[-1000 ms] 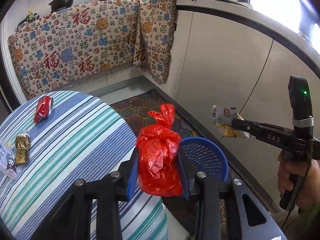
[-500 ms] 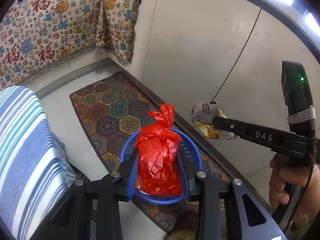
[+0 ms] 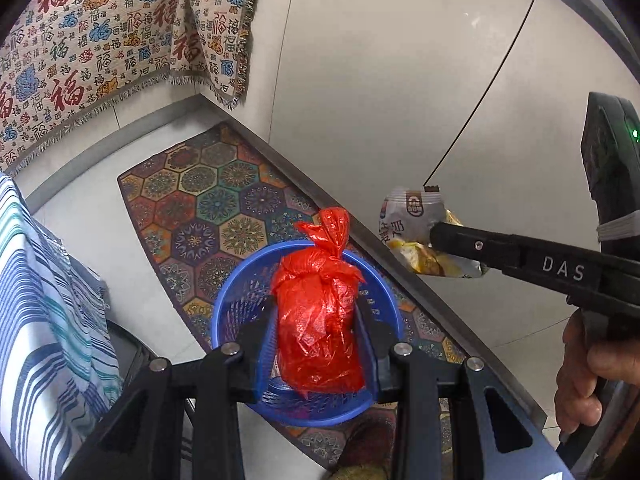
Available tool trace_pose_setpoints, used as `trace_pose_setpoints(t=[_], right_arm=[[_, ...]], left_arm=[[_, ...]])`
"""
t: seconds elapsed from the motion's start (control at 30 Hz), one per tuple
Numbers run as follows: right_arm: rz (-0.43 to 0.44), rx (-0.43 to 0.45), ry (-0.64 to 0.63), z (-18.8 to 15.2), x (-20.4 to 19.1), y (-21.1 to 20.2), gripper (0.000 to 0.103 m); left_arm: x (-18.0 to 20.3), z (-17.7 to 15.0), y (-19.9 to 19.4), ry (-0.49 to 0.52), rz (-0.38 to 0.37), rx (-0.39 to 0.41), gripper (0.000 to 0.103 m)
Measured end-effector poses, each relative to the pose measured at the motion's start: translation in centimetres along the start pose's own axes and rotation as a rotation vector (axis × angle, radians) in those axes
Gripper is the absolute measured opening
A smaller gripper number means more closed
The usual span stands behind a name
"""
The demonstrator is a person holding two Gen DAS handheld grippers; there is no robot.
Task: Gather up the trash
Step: 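Carry both items to the blue wastebasket and open both tools to drop them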
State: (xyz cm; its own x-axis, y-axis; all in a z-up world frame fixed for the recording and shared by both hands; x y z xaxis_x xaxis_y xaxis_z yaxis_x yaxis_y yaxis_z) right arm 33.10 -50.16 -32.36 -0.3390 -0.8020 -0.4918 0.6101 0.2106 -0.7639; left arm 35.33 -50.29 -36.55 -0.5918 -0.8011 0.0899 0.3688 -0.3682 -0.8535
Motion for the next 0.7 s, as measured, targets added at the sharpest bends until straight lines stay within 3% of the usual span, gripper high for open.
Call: trace_pose_setpoints(t=[0.1, 0.13, 0.2, 0.47, 0.7], right_arm=[[0.009, 0.002, 0.002, 0.2, -0.3, 0.3, 0.019], [0.017, 0.007, 0.004, 0.3, -0.4, 0.4, 0.036], [0.020, 0.032, 0.012, 0.5, -0.4, 0.0, 0.054], [-0.015, 0.111, -0.028, 1.8, -1.3, -1.8, 0.055], [-0.084, 0.174, -0.098, 2.9, -3.0, -3.2, 0.073]], left_arm=[[0.4, -0.1, 0.8, 0.009, -0.020, -0.006, 0.040], [0.5, -0.2, 1.2, 0.011, -0.032, -0.010, 0.046], [0.3, -0.4, 1.9, 0.010, -0.035, -0.025, 0.062], [-1.2, -0.2, 1.2, -0.045, -0.014, 0.017, 0.063], [-3.6, -0.7, -4.7, -0.100, 0.012, 0.081, 0.063]])
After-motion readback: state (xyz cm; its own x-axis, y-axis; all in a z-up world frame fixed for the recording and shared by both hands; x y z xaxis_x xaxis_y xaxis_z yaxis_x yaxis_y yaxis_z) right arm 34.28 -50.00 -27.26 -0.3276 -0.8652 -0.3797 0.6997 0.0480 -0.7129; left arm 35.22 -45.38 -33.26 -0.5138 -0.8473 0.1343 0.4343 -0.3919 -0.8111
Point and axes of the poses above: each gripper's, at about its wrist camera, not at the fingertips, and y roughly the way its jaws point, x to its right, z to its top, the point moved 10 cm from there along y, roughly the way its jaws point, and after that the axes turned 8 degrees about z, right-handed, at the moved point
